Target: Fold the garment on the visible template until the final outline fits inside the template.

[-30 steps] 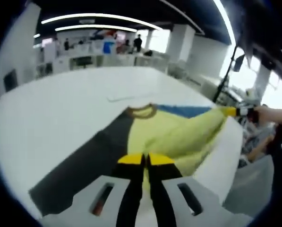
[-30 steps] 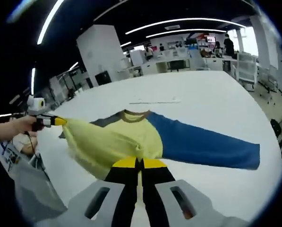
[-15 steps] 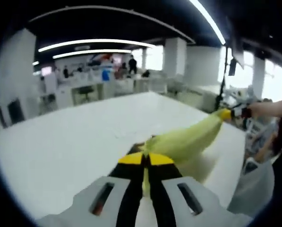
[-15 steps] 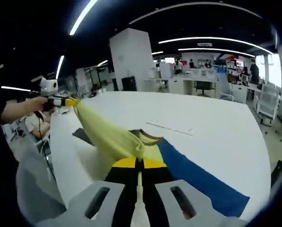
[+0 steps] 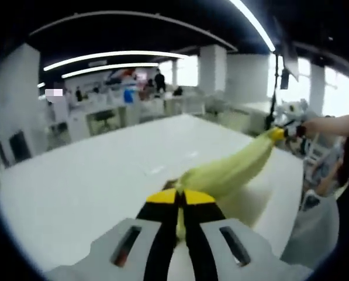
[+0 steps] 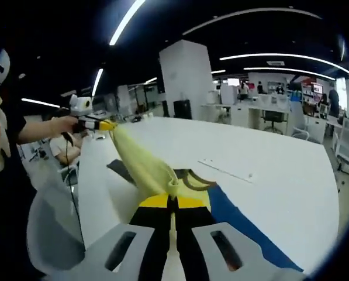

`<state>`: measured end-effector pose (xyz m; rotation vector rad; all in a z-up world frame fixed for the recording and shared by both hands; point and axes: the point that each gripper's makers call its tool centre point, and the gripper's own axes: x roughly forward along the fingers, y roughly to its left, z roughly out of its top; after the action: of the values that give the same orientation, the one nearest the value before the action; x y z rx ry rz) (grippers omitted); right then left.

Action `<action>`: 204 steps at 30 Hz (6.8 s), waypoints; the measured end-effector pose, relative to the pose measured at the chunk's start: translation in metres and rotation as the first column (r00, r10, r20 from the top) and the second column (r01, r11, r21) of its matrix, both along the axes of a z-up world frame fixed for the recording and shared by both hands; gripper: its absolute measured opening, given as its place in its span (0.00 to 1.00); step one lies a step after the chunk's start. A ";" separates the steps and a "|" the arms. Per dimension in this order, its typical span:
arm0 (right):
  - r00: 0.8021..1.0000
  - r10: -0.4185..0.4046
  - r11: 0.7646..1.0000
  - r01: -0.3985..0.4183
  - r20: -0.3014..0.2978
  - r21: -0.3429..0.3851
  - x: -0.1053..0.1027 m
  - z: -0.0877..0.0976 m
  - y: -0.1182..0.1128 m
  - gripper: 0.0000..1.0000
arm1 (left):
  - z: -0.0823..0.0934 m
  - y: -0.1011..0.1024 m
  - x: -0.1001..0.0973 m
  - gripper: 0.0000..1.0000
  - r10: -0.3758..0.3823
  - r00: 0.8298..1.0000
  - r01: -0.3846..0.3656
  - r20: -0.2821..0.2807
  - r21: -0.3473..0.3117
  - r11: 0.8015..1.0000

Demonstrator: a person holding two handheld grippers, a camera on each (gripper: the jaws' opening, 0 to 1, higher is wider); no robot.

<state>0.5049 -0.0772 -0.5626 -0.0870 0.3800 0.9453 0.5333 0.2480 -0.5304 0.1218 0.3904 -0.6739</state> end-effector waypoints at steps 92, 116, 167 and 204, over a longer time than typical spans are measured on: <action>0.849 0.523 0.512 -0.383 -0.074 -0.769 -0.188 -0.213 -0.006 0.05 | -0.239 0.006 -0.202 0.03 -0.085 0.894 0.168 -0.441 0.154 0.974; 0.779 0.626 0.430 -0.360 -0.014 -0.828 -0.197 -0.209 -0.007 0.03 | -0.242 0.021 -0.212 0.00 -0.098 0.876 0.210 -0.471 0.191 0.959; 0.924 0.381 0.755 -0.313 -0.003 -0.577 -0.194 -0.170 0.063 0.17 | -0.215 -0.096 -0.220 0.20 -0.403 0.838 0.507 -0.368 0.254 0.823; 0.930 0.366 0.754 -0.317 -0.033 -0.575 -0.188 -0.212 0.110 0.11 | -0.248 -0.162 -0.214 0.13 -0.412 0.839 0.517 -0.356 0.283 0.808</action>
<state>0.3170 0.0328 -0.7747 -0.7751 0.5785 1.1595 0.3195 0.0861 -0.7784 0.5017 0.7766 -1.1134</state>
